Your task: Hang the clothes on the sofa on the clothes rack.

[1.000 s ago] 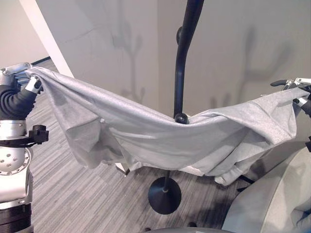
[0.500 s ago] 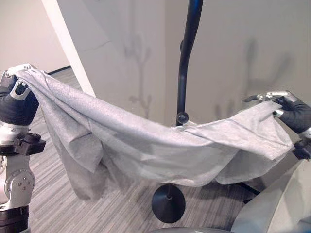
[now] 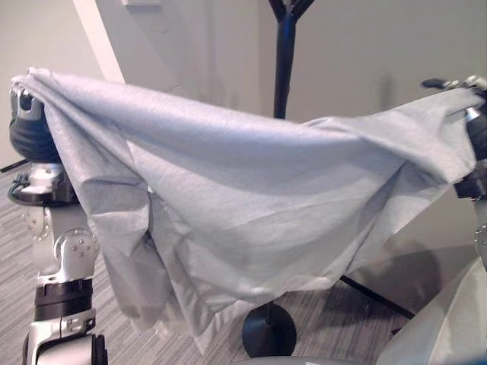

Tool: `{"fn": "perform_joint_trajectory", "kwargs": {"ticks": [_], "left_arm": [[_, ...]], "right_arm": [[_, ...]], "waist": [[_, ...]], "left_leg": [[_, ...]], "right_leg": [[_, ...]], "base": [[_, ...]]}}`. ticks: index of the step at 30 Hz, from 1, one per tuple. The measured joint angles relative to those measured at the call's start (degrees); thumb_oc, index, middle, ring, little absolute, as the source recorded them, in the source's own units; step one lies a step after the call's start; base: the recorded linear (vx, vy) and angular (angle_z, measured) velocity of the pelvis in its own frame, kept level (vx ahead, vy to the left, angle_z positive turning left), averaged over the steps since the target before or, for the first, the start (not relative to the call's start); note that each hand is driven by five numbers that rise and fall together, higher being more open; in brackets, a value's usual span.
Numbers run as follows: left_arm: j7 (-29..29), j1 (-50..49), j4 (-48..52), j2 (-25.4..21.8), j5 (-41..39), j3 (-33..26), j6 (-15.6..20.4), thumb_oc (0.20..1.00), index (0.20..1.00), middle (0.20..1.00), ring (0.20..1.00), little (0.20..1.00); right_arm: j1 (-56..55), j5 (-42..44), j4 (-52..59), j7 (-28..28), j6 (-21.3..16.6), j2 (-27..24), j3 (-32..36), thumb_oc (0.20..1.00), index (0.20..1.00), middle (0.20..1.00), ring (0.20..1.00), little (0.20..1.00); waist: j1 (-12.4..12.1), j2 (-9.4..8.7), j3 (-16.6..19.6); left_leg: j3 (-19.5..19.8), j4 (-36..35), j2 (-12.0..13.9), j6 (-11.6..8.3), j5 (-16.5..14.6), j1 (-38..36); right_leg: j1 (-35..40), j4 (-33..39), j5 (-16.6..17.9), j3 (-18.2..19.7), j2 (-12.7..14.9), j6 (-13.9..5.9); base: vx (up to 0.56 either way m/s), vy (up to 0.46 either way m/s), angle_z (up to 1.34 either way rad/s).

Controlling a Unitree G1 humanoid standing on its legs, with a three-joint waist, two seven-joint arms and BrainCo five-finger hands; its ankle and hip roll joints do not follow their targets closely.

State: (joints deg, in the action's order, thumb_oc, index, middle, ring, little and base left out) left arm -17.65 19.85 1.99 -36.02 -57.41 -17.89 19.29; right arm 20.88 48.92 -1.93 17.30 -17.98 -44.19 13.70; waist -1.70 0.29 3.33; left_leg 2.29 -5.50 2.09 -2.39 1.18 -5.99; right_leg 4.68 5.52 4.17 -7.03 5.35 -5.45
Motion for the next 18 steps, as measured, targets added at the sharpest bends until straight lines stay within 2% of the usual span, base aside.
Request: {"fn": "perform_joint_trajectory", "kwargs": {"ticks": [2,3,5,6,7,8,9,11,12,14,16,18], "left_arm": [[1.45,0.30,-0.25,-1.03,0.21,0.14,0.62,0.200,0.200,0.200,0.200,0.200],[6.29,0.31,-1.05,-5.53,5.38,2.18,0.94,0.200,0.200,0.200,0.200,0.200],[8.24,0.31,-1.88,-7.28,9.72,2.87,0.96,0.200,0.200,0.200,0.200,0.200],[10.71,0.34,-3.71,-8.87,14.11,3.77,0.93,0.200,0.200,0.200,0.200,0.200],[14.53,0.82,-8.22,-13.23,22.59,7.11,0.46,0.200,0.200,0.200,0.200,0.200],[17.02,1.16,-12.38,-14.22,28.14,9.46,-0.82,0.200,0.200,0.200,0.200,0.200],[18.79,1.25,-14.33,-14.19,31.85,11.18,-1.39,0.200,0.200,0.200,0.200,0.200],[21.99,1.81,-16.77,-14.19,37.63,14.96,-2.56,0.200,0.200,0.200,0.200,0.200],[23.91,3.70,-19.01,-14.23,41.43,18.68,-3.74,0.200,0.200,0.200,0.200,0.200],[25.34,5.63,-20.93,-13.24,45.61,21.91,-4.58,0.200,0.200,0.200,0.200,0.200],[27.03,11.58,-27.05,-13.17,51.13,29.53,-6.38,0.200,0.200,0.200,0.200,0.200],[27.68,11.73,-26.67,-12.92,54.26,29.11,-6.95,0.200,0.200,0.200,0.200,0.200]], "right_arm": [[0.40,-0.85,-0.51,-3.20,-1.24,-0.37,0.97,0.200,0.200,0.200,0.200,0.200],[0.79,-7.04,-2.98,-10.37,-1.85,-1.21,0.89,0.200,0.200,0.200,0.200,0.200],[0.80,-11.29,-4.14,-13.02,-1.69,-1.70,0.69,0.200,0.200,0.200,0.200,0.200],[0.89,-14.74,-5.12,-14.85,-1.32,-2.65,0.18,0.200,0.200,0.200,0.200,0.200],[1.23,-20.56,-7.72,-17.45,-0.22,-4.50,-1.05,0.200,0.200,0.200,0.200,0.200],[1.31,-24.87,-9.30,-19.14,1.24,-5.14,-2.32,0.200,0.200,0.200,0.200,0.200],[1.33,-28.12,-10.15,-20.18,2.17,-5.40,-3.14,0.200,0.200,0.200,0.200,0.200],[1.32,-33.69,-12.12,-21.93,4.04,-7.54,-8.21,0.200,0.200,0.200,0.200,0.200],[1.29,-36.91,-13.34,-22.30,5.30,-8.58,-10.13,0.200,0.200,0.200,0.200,0.200],[1.31,-39.53,-14.26,-24.08,6.37,-8.47,-11.10,0.200,0.200,0.200,0.200,0.200],[2.35,-41.84,-16.41,-25.10,7.43,-8.15,-14.98,0.200,0.200,0.200,0.200,0.200],[2.38,-43.76,-15.76,-25.21,7.86,-7.92,-15.68,0.200,0.200,0.200,0.200,0.200]], "waist": [[0.12,0.04,-0.03],[0.07,-0.12,-0.15],[0.07,-0.14,-0.34],[0.10,-0.10,-0.64],[0.10,-0.11,-0.95],[0.13,0.05,-1.06],[0.18,-0.14,-1.64],[0.46,-0.63,-2.19],[0.61,-1.06,-2.35],[1.60,-1.70,-3.33],[2.11,-2.08,-3.57],[3.13,-2.14,-4.14]], "left_leg": [[0.06,0.10,0.02,0.07,0.05,-0.02],[0.05,0.30,0.03,0.36,0.25,-0.01],[0.00,0.29,-0.03,0.33,0.24,0.00],[-0.01,0.29,-0.03,0.32,0.23,-0.01],[-0.04,0.30,0.04,0.32,0.23,0.00],[-0.06,0.29,0.02,0.28,0.20,0.03],[-0.05,0.06,0.03,-0.37,-0.27,0.18],[-0.35,0.01,0.16,-0.37,-0.26,0.49],[-0.28,0.11,0.16,-0.43,0.02,1.32],[-0.59,0.30,0.12,0.09,0.51,1.89],[-1.21,0.30,0.14,0.07,0.49,2.00],[-1.35,0.30,0.11,0.06,0.47,2.44]], "right_leg": [[-0.01,0.00,0.03,-0.03,-0.04,0.13],[0.01,-0.01,0.05,-0.06,-0.04,0.14],[0.01,-0.01,0.02,-0.06,0.00,0.10],[-0.01,-0.01,0.01,-0.05,0.01,0.09],[-0.03,-0.01,-0.01,-0.05,-0.02,0.06],[-0.06,0.00,-0.02,-0.04,-0.01,0.06],[-0.27,0.01,-0.24,-0.03,-0.02,0.00],[-0.88,0.00,-0.51,0.12,-0.14,-0.40],[-1.54,-0.03,-0.32,0.02,-0.11,-0.45],[-2.21,-0.01,0.35,0.15,-0.11,0.35],[-2.50,-0.03,0.41,0.20,-0.12,0.32],[-3.07,-0.07,0.42,0.36,-0.12,0.30]], "base": [[0.00,0.000,0.00],[0.00,0.000,0.00],[0.00,0.000,0.00],[0.00,0.000,0.00],[0.04,0.016,0.00],[0.04,0.019,-0.01],[0.04,0.028,-0.03],[0.00,0.011,-0.03],[0.01,0.023,-0.04],[0.02,0.037,-0.04],[0.03,0.037,-0.07],[0.03,0.037,-0.07]]}}
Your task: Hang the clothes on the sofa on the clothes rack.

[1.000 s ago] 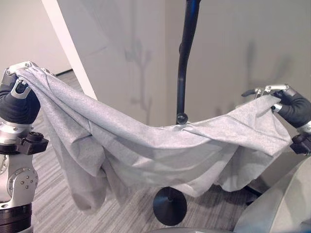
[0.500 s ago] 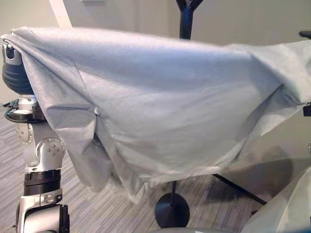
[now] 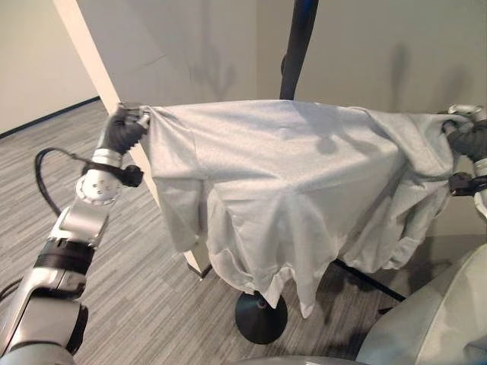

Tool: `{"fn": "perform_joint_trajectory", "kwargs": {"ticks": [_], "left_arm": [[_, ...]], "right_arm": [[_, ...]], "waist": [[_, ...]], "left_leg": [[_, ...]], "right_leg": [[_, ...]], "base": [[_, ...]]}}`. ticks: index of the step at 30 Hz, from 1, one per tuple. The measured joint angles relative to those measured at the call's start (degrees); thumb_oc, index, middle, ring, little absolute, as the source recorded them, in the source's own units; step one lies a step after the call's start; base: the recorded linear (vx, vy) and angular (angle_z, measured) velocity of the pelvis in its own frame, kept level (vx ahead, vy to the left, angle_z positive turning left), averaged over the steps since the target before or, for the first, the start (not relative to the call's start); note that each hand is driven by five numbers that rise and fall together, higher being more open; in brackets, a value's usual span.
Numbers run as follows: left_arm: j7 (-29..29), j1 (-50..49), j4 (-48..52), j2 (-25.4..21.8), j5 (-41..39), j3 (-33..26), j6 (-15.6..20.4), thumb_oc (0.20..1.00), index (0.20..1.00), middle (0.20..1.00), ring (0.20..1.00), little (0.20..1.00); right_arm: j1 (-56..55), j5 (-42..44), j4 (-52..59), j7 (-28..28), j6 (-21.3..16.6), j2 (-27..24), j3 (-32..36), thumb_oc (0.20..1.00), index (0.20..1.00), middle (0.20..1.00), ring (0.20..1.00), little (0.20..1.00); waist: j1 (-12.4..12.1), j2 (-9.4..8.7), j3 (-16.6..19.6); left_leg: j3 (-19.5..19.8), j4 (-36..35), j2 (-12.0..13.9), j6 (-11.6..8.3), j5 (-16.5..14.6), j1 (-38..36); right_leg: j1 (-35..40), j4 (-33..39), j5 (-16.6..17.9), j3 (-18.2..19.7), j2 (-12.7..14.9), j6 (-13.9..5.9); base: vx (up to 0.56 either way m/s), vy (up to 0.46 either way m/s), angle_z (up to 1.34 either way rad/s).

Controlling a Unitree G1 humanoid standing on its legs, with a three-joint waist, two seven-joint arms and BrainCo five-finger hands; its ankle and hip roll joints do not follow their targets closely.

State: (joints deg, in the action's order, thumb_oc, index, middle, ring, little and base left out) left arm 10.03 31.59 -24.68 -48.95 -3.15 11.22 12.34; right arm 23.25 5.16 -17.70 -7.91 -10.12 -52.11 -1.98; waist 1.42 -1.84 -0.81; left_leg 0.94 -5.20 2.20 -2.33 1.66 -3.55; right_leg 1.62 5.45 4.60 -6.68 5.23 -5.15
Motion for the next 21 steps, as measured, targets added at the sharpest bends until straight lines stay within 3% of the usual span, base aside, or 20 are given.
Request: {"fn": "perform_joint_trajectory", "kwargs": {"ticks": [4,5,8,9,15,16,17,21], "left_arm": [[0.34,-4.56,4.12,3.12,2.15,-4.51,-0.98,0.200,0.200,0.200,0.200,0.200],[0.37,-9.72,7.30,4.27,2.16,-8.71,-0.87,0.200,0.200,0.200,0.200,0.200],[-0.15,-13.17,8.70,5.08,2.20,-10.33,-0.92,0.200,0.200,0.200,0.200,0.200],[-0.38,-15.73,8.93,7.13,2.19,-11.85,-0.97,0.200,0.200,0.200,0.200,0.200],[-1.62,-27.38,13.60,16.46,2.25,-17.07,-0.93,0.200,0.200,0.200,0.200,0.200],[-2.58,-29.94,13.44,18.06,2.68,-17.76,-0.85,0.341,0.341,0.341,0.341,0.341],[-2.70,-31.18,13.35,20.19,2.73,-18.75,-0.71,1.000,1.000,1.000,1.000,1.000],[-3.31,-31.79,12.01,21.90,3.25,-18.12,-1.62,1.000,1.000,1.000,1.000,1.000]], "right_arm": [[-5.00,-2.63,5.47,0.41,1.04,0.49,1.75,0.200,0.200,0.200,0.200,0.200],[-8.96,-2.94,8.12,2.16,0.89,2.03,3.14,0.200,0.200,0.200,0.200,0.200],[-13.66,-2.88,9.77,4.26,0.80,6.02,4.79,0.200,0.200,0.200,0.200,0.200],[-17.08,-1.79,10.49,6.20,0.83,10.08,4.97,0.200,0.200,0.200,0.200,0.200],[-25.74,1.81,13.74,10.48,0.70,21.81,6.94,0.200,0.200,0.200,0.200,0.200],[-27.22,2.29,13.75,12.28,0.76,22.59,6.13,1.000,1.000,1.000,1.000,1.000],[-27.90,2.44,13.79,12.59,0.69,23.97,6.01,1.000,1.000,1.000,1.000,1.000],[-28.69,2.76,12.81,13.05,0.72,25.00,5.28,1.000,1.000,1.000,1.000,1.000]], "waist": [[0.92,-0.24,-0.84],[0.84,-0.36,-0.87],[0.81,-0.64,-0.94],[0.86,-0.67,-0.95],[0.86,-0.16,-1.39],[0.72,-0.10,-1.47],[0.79,-0.01,-1.43],[0.78,0.16,-1.40]], "left_leg": [[-0.49,-0.01,0.19,-0.10,-0.12,0.21],[-1.36,0.00,0.38,-0.21,-0.33,0.24],[-1.49,-0.01,0.63,-0.22,-0.40,0.24],[-1.59,-0.02,0.75,-0.31,-0.46,0.23],[-2.31,-0.27,0.74,-0.28,-0.57,0.28],[-3.03,-0.17,0.72,-0.21,-0.61,0.31],[-3.13,-0.14,0.70,-0.18,-0.64,0.16],[-3.18,-0.02,0.72,-0.16,-0.64,-0.13]], "right_leg": [[-0.39,-0.22,-0.06,0.37,-0.16,-0.07],[-0.81,0.03,-0.07,1.26,-0.35,-0.07],[-0.85,0.05,-0.05,1.30,-0.60,-0.04],[-0.93,0.06,-0.04,1.38,-0.76,-0.04],[-1.37,0.08,-0.49,2.10,-0.75,-0.34],[-1.74,0.07,-0.39,2.78,-0.74,-0.35],[-1.67,0.08,-0.38,2.88,-0.73,-0.33],[-1.40,0.08,-0.26,2.90,-0.74,-0.26]], "base": [[0.04,0.031,-0.07],[0.06,0.031,-0.21],[0.03,0.018,-0.07],[0.00,0.000,0.00],[0.02,0.021,-0.07],[0.03,0.038,-0.18],[0.01,0.023,-0.14],[0.00,0.008,0.00]]}}
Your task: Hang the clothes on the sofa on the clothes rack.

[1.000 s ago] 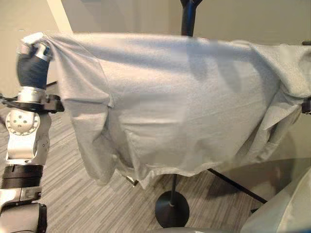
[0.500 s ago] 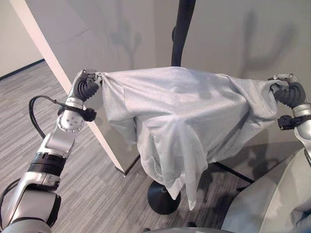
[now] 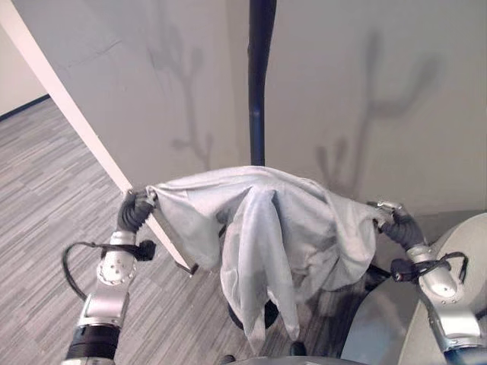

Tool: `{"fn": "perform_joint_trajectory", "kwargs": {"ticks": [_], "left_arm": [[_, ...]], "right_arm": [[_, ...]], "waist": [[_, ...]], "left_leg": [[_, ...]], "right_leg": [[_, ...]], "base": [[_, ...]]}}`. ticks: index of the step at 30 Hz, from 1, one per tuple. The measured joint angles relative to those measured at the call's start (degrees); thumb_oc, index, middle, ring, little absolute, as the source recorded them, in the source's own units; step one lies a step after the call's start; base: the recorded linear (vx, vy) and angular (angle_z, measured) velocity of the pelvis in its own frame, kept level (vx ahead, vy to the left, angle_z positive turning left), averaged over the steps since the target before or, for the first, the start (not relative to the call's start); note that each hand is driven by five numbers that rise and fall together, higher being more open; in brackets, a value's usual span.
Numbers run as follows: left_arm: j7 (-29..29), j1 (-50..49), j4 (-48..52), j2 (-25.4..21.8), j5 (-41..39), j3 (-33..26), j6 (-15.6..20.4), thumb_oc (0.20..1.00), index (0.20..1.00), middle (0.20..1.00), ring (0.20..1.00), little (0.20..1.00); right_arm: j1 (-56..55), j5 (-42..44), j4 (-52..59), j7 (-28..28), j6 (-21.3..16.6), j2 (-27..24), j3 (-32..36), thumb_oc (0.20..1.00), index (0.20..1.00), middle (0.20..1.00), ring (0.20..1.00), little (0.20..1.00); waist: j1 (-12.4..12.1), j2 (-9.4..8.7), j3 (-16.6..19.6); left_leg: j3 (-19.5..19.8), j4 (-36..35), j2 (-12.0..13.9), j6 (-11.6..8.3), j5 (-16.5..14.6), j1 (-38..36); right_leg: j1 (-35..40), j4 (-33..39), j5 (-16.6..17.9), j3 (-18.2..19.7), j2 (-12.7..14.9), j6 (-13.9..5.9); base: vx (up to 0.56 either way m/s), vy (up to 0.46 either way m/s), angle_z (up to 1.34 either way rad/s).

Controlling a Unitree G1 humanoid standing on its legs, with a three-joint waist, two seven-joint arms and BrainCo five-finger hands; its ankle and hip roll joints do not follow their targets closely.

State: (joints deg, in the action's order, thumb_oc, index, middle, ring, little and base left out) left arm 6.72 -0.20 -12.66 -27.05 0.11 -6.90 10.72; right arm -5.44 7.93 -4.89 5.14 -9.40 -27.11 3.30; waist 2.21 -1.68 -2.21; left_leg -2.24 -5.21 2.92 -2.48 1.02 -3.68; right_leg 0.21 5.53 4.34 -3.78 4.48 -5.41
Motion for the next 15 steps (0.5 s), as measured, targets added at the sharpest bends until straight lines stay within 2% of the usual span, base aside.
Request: {"fn": "perform_joint_trajectory", "kwargs": {"ticks": [6,12,15], "left_arm": [[-0.26,0.04,-0.80,0.16,-0.01,0.07,-0.12,1.000,1.000,1.000,1.000,1.000],[-0.21,0.57,-0.50,-0.05,-0.11,-0.16,-0.09,1.000,1.000,1.000,1.000,1.000],[-0.08,0.57,1.30,-0.59,-0.12,-0.50,-0.02,1.000,1.000,1.000,1.000,1.000]], "right_arm": [[0.65,0.02,-1.07,-0.99,0.10,-0.31,0.66,1.000,1.000,1.000,1.000,1.000],[3.05,0.06,2.08,-3.47,-0.02,-1.65,6.16,1.000,1.000,1.000,1.000,1.000],[4.46,0.64,3.80,-5.82,-1.50,-2.64,9.75,1.000,1.000,1.000,1.000,1.000]], "waist": [[-0.01,0.69,0.34],[-0.13,1.09,0.77],[-0.08,1.01,0.98]], "left_leg": [[-0.06,0.00,0.02,0.07,-0.04,-0.42],[-0.05,-0.30,0.02,0.07,-0.04,-0.42],[-0.05,-0.17,0.03,0.07,-0.04,-0.42]], "right_leg": [[0.47,0.00,0.16,0.05,0.01,0.19],[0.48,0.00,0.16,0.05,0.01,0.18],[0.49,-0.01,0.38,0.03,-0.01,0.49]], "base": [[0.00,0.000,0.00],[0.01,0.002,0.00],[0.00,0.000,0.00]]}}
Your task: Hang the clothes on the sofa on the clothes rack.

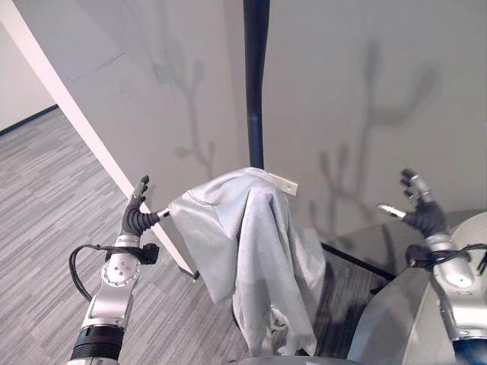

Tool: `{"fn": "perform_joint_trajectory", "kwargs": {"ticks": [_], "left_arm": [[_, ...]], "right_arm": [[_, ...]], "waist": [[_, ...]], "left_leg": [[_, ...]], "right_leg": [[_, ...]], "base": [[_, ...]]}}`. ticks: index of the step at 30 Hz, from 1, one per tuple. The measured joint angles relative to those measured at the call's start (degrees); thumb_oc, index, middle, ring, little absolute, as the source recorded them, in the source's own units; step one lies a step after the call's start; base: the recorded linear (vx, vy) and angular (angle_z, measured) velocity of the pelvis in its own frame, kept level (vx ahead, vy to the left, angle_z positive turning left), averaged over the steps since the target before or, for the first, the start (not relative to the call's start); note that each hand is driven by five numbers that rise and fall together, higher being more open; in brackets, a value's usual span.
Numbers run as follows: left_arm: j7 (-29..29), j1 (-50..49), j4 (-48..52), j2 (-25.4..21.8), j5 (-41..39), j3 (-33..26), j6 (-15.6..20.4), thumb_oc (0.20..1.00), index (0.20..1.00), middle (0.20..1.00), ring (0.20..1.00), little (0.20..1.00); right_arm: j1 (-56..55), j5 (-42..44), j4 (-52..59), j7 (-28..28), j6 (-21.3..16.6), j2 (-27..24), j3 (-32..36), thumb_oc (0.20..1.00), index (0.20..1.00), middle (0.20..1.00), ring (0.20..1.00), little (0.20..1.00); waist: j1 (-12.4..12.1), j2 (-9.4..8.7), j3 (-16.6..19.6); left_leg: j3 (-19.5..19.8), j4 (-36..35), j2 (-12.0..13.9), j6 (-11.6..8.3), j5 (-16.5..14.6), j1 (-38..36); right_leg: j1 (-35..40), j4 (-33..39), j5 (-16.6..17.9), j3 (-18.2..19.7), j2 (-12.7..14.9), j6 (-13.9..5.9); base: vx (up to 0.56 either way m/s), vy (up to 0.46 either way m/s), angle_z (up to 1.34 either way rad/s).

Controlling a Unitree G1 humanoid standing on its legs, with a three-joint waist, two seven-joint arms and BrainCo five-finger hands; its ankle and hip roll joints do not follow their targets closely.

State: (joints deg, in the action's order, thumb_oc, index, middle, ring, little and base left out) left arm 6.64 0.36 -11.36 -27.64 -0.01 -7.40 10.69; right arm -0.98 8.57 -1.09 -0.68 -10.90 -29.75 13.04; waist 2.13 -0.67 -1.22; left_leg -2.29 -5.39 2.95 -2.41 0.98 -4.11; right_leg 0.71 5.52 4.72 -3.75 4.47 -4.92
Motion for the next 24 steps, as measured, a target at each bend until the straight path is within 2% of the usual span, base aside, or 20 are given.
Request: {"fn": "perform_joint_trajectory", "kwargs": {"ticks": [4,7,9,11,16,20,22,24], "left_arm": [[0.05,-0.48,1.47,-0.75,0.07,-2.12,0.08,1.000,1.000,1.000,1.000,1.000],[0.48,-3.05,1.57,-0.44,0.26,-4.41,0.09,1.000,1.000,1.000,1.000,1.000],[0.92,-5.58,0.86,0.31,0.89,-4.43,0.09,1.000,1.000,1.000,1.000,1.000],[1.32,-7.50,-1.19,3.23,0.93,-5.73,0.39,1.000,1.000,1.000,1.000,1.000],[1.44,-15.03,-10.11,8.40,0.90,-5.85,-1.45,1.000,1.000,1.000,1.000,1.000],[0.34,-16.23,-18.80,9.50,-1.36,-1.05,-3.41,1.000,1.000,1.000,1.000,1.000],[-0.02,-16.13,-21.76,9.52,-1.34,1.26,-2.65,1.000,1.000,1.000,1.000,1.000],[-0.70,-14.08,-26.88,9.45,-1.30,5.41,-2.87,1.000,1.000,1.000,1.000,1.000]], "right_arm": [[-0.03,-0.14,1.94,-1.13,-0.80,-2.11,2.92,1.000,1.000,1.000,1.000,1.000],[-3.69,-1.90,1.74,-1.24,-0.71,-1.73,3.14,1.000,1.000,1.000,1.000,1.000],[-6.78,-1.93,0.36,-0.95,-0.14,1.20,2.60,1.000,1.000,1.000,1.000,1.000],[-9.49,-1.92,-1.89,-0.65,-0.43,4.08,0.98,1.000,1.000,1.000,1.000,1.000],[-19.01,-2.72,-13.27,2.81,1.76,8.74,-7.08,1.000,1.000,1.000,1.000,1.000],[-18.45,-4.14,-23.46,2.70,3.58,9.32,-10.67,1.000,1.000,1.000,1.000,1.000],[-17.13,-4.14,-27.72,2.13,2.59,9.38,-12.45,1.000,1.000,1.000,1.000,1.000],[-13.89,-4.62,-34.18,1.62,3.16,9.31,-14.93,1.000,1.000,1.000,1.000,1.000]], "waist": [[0.00,-0.09,0.05],[0.04,-0.23,0.39],[0.03,-0.34,0.58],[0.06,-0.36,1.42],[0.13,-0.40,1.39],[0.12,-0.24,1.31],[-0.03,-0.18,1.20],[0.04,-0.04,1.37]], "left_leg": [[-0.02,0.18,0.00,0.00,0.01,0.03],[-0.09,-0.12,0.01,0.09,-0.10,0.10],[-0.14,-0.08,-0.05,0.10,-0.10,0.18],[-0.18,-0.12,-0.05,0.10,-0.11,0.59],[-0.28,-0.11,-0.09,0.24,-0.20,0.89],[-0.84,-0.16,-0.09,0.36,-0.27,0.83],[-0.82,-0.16,-0.10,0.37,-0.26,0.89],[-0.90,-0.16,-0.07,0.38,-0.26,0.86]], "right_leg": [[-0.05,-0.04,0.06,0.00,-0.01,-0.07],[-0.16,-0.01,-0.27,0.03,0.00,-0.36],[-0.34,-0.05,-0.27,0.06,0.03,-0.36],[-1.06,-0.01,-0.33,0.10,0.05,-0.42],[-1.42,0.00,-0.65,0.12,0.16,-0.58],[-1.58,0.01,-0.60,0.06,0.28,-0.52],[-1.66,0.01,-0.51,-0.02,0.28,-0.49],[-1.54,0.01,-0.53,-0.03,0.30,-0.43]], "base": [[0.00,0.004,0.00],[0.03,0.005,-0.01],[0.00,0.000,0.00],[0.00,0.000,0.00],[-0.01,0.014,0.00],[-0.01,0.030,-0.05],[-0.01,0.019,-0.02],[0.00,0.000,0.00]]}}
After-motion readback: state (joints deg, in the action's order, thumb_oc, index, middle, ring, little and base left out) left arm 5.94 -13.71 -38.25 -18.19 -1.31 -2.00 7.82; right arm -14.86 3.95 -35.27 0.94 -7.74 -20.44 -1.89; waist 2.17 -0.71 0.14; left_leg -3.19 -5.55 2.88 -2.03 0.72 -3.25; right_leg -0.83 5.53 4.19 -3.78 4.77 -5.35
